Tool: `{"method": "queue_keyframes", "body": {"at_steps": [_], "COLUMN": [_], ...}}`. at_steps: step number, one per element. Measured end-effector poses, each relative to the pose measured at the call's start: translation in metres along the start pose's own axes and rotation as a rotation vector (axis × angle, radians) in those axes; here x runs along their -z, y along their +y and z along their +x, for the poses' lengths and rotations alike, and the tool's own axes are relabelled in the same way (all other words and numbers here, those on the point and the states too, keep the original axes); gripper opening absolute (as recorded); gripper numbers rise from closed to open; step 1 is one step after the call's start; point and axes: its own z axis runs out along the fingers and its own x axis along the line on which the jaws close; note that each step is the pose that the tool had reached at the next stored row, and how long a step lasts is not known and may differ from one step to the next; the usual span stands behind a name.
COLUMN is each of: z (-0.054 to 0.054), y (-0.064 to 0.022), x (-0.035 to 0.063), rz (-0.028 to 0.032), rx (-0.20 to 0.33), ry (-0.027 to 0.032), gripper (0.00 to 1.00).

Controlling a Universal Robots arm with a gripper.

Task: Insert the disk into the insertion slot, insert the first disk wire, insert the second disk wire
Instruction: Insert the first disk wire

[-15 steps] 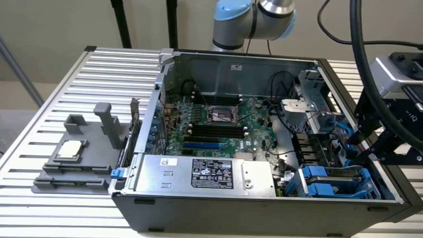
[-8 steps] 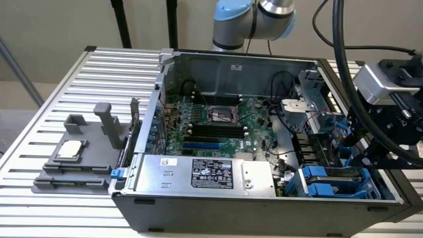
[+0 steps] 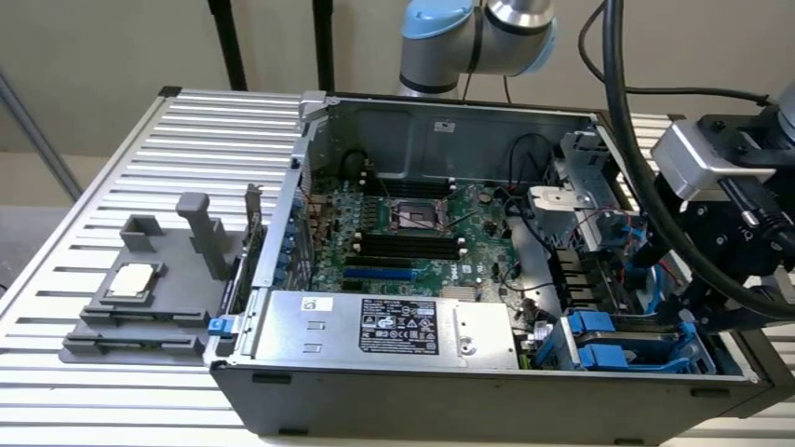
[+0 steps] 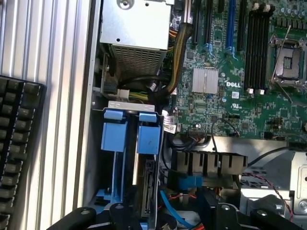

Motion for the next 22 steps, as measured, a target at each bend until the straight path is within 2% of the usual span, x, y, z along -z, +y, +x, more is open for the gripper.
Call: {"method": "queue_keyframes", "body": {"at_steps": [10, 15, 19, 22], "z": [0.025, 0.028, 0.03, 0.03], "y": [-0.0014, -0.0103, -0.017, -0.0196], "x": [0.0015, 0.0007, -0.0035, -0.0058], "rz": [-0.0006, -0.001, -0.0015, -0.0023], "rx": [0.004, 0.008, 0.015, 0.027], "ry": [-0.0003, -0.0007, -0.0028, -0.0083], "gripper": [0.6, 0.6, 0.6, 0.6]}}
